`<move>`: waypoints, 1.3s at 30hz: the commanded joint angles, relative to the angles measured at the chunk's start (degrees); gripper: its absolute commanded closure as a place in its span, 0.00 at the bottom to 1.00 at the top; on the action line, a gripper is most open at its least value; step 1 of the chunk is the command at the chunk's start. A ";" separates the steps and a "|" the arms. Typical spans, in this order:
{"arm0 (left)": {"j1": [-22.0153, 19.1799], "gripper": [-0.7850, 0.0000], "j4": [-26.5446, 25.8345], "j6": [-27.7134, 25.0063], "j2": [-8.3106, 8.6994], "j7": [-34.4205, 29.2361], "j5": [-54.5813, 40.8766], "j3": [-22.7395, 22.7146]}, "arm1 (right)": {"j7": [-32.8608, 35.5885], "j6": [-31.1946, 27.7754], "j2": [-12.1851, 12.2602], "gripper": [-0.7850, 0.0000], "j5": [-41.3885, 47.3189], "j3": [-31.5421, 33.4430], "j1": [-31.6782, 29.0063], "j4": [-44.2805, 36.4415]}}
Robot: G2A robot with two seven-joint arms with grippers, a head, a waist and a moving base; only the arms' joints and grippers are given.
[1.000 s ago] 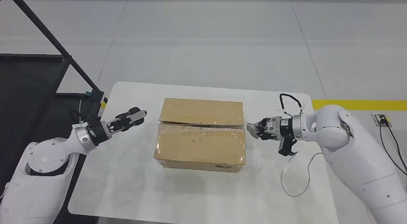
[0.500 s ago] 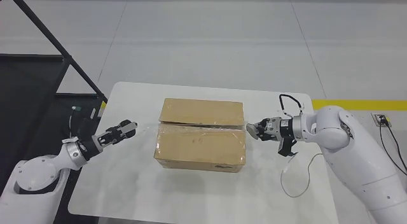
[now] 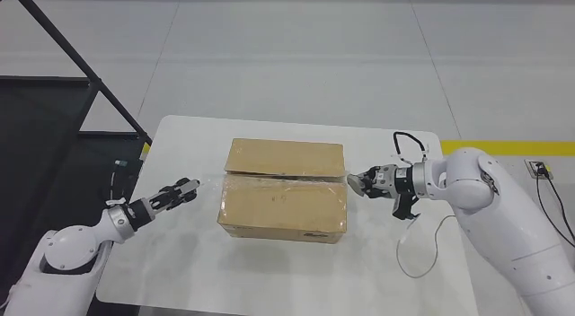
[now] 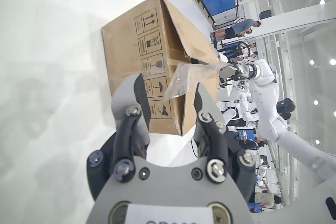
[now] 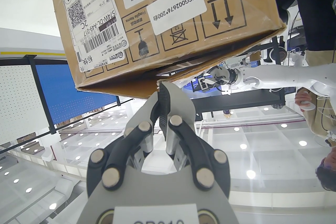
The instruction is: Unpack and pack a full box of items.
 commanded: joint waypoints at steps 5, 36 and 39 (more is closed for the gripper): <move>-1.74 0.79 1.60 -0.90 -0.23 -1.19 -0.81 1.69 | 0.15 -0.10 0.02 1.00 0.18 -0.09 0.03 0.10; -7.30 1.00 5.93 -0.44 -0.71 -2.41 -5.89 4.42 | 1.77 0.14 0.40 1.00 0.54 0.44 -0.21 0.08; -7.81 1.00 6.60 -0.13 -0.76 -2.79 -5.87 4.88 | 1.17 -0.02 0.28 1.00 0.71 -0.08 0.13 0.43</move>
